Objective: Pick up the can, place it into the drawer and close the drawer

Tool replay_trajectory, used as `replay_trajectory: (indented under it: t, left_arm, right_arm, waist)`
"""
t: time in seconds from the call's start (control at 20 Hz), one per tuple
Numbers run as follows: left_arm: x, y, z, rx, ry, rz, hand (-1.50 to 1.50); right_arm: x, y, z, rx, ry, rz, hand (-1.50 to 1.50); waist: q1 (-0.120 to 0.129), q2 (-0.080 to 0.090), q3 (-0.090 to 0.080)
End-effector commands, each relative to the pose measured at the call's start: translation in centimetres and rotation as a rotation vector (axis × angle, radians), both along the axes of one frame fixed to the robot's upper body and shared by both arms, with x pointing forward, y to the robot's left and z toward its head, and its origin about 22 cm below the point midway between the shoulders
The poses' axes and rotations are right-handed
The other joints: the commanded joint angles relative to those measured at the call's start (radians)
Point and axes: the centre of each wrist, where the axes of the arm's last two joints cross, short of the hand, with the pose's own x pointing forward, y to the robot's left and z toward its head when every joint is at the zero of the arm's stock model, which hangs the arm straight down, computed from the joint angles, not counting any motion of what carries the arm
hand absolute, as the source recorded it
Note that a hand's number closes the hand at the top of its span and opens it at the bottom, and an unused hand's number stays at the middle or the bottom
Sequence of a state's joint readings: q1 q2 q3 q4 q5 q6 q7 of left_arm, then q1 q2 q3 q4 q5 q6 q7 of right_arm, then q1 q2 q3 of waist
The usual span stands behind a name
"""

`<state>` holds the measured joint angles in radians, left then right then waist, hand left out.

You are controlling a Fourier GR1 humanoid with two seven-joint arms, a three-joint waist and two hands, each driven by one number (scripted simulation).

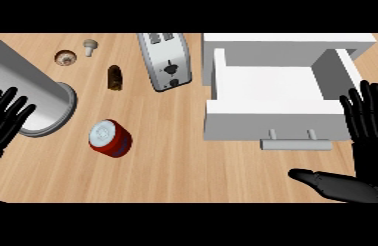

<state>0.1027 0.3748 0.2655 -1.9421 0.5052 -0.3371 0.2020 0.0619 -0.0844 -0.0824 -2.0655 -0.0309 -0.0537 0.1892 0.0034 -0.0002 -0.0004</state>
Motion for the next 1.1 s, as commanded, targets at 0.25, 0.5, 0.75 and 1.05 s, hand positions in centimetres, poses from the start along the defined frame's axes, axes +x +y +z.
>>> replay_trajectory:
  t: [0.25, 0.5, 0.75, 1.05]
  left_arm:
    - [1.3, 1.2, 0.2, -0.019, 0.042, -0.019, -1.50]
    - [2.1, -1.7, -2.2, -0.006, 0.085, -0.047, -1.50]
    - [2.8, -2.0, -4.5, 0.015, 0.118, -0.030, -1.50]
    - [2.0, -4.4, -9.1, 0.046, 0.153, -0.031, -1.50]
  right_arm:
    - [-1.6, 0.2, 0.1, 0.005, 0.025, -0.013, -1.50]
    - [-0.3, -1.4, -0.9, -0.004, 0.016, -0.016, -1.50]
    - [-1.5, -0.9, -0.6, 0.007, 0.012, -0.009, -1.50]
    - [-1.5, -3.1, -1.9, -0.025, -0.004, -0.017, -1.50]
  waist:
    - [-0.006, -0.001, 0.000]
    - [-0.006, 0.000, 0.000]
    - [-0.007, 0.000, 0.000]
    - [-0.006, 0.001, 0.000]
